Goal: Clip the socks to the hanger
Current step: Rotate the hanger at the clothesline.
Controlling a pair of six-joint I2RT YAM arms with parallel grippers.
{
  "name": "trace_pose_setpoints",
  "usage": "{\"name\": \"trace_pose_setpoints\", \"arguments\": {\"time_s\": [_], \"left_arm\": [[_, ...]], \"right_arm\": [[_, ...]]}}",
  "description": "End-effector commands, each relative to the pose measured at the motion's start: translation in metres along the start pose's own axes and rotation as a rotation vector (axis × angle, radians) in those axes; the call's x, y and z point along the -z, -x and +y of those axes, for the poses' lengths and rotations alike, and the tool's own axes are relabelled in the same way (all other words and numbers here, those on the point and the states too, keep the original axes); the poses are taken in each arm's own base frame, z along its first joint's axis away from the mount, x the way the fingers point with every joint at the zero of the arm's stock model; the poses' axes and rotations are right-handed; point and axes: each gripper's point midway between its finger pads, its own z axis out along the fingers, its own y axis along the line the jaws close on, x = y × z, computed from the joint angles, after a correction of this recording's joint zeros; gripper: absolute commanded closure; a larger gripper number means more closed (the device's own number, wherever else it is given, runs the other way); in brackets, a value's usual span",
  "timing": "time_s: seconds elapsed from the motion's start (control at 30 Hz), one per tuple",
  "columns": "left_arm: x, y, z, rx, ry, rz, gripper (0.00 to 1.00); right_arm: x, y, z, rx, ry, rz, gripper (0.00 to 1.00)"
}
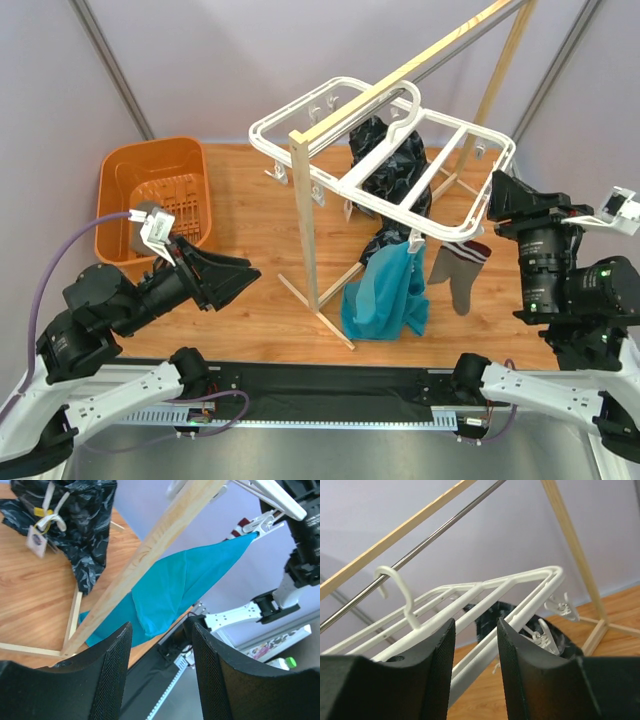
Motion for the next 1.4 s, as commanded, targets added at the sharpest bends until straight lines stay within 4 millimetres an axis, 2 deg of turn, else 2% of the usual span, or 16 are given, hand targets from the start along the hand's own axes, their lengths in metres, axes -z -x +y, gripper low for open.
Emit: {"name": "trace_pose_setpoints", "arguments": {"time_s": [0.0, 0.13, 0.17, 0.43, 0.57, 0.63, 0.67, 0.77, 0.8, 0.87, 0.93, 1.1, 1.2, 1.23, 1.27, 1.37], "left_arm": [[0.004, 0.001, -0.014, 0.043, -0.075, -0.008, 0.41], [0.010, -0.003, -0.015, 0.070, -0.088, -0.001, 0.41], [0.013, -0.003, -0.016, 0.074, -0.096, -0.006, 0.42], [0.023, -0.013, -0.015, 0.121, -0.118, 0.004, 0.43], [0.023, -0.020, -0.019, 0.141, -0.148, 0.029, 0.44], [0.022, -0.021, -0.023, 0.139, -0.169, 0.035, 0.44], [0.022, -0.023, -0.025, 0.135, -0.183, 0.047, 0.44], [0.017, -0.020, -0.039, 0.103, -0.273, 0.030, 0.44], [0.014, -0.020, -0.042, 0.098, -0.297, 0.028, 0.44], [-0.003, -0.025, -0.045, 0.097, -0.336, 0.036, 0.46], [-0.022, -0.031, -0.046, 0.096, -0.350, 0.055, 0.53], [-0.043, -0.026, -0.056, 0.090, -0.414, 0.026, 0.54], [-0.049, -0.024, -0.059, 0.086, -0.421, 0.029, 0.54], [-0.055, -0.025, -0.056, 0.090, -0.406, 0.032, 0.54], [-0.058, -0.027, -0.055, 0.101, -0.397, 0.037, 0.55], [-0.061, -0.024, -0.055, 0.106, -0.412, 0.010, 0.59]], "right_arm": [[-0.012, 0.023, -0.014, 0.140, -0.120, -0.141, 0.60], [-0.029, 0.018, -0.006, 0.196, -0.133, -0.173, 0.58], [-0.036, 0.006, -0.006, 0.247, -0.144, -0.139, 0.58], [-0.061, 0.008, -0.050, 0.306, -0.278, -0.188, 0.56], [-0.083, 0.009, -0.071, 0.366, -0.318, -0.117, 0.54], [-0.077, 0.015, -0.062, 0.363, -0.294, -0.050, 0.45], [-0.074, 0.011, -0.044, 0.339, -0.197, -0.002, 0.38], [-0.042, 0.011, -0.022, 0.247, -0.101, 0.145, 0.27], [-0.025, 0.002, -0.026, 0.250, -0.105, 0.223, 0.26], [-0.003, 0.007, -0.015, 0.199, -0.048, 0.267, 0.24], [0.024, 0.012, -0.009, 0.149, 0.012, 0.278, 0.22], [0.076, -0.012, 0.020, 0.061, 0.237, 0.445, 0.17], [0.113, -0.050, 0.061, -0.039, 0.539, 0.666, 0.19], [0.139, -0.057, 0.082, -0.092, 0.719, 0.760, 0.21], [0.146, -0.059, 0.090, -0.120, 0.825, 0.732, 0.25], [0.175, -0.046, 0.105, -0.191, 0.988, 0.720, 0.25]]}}
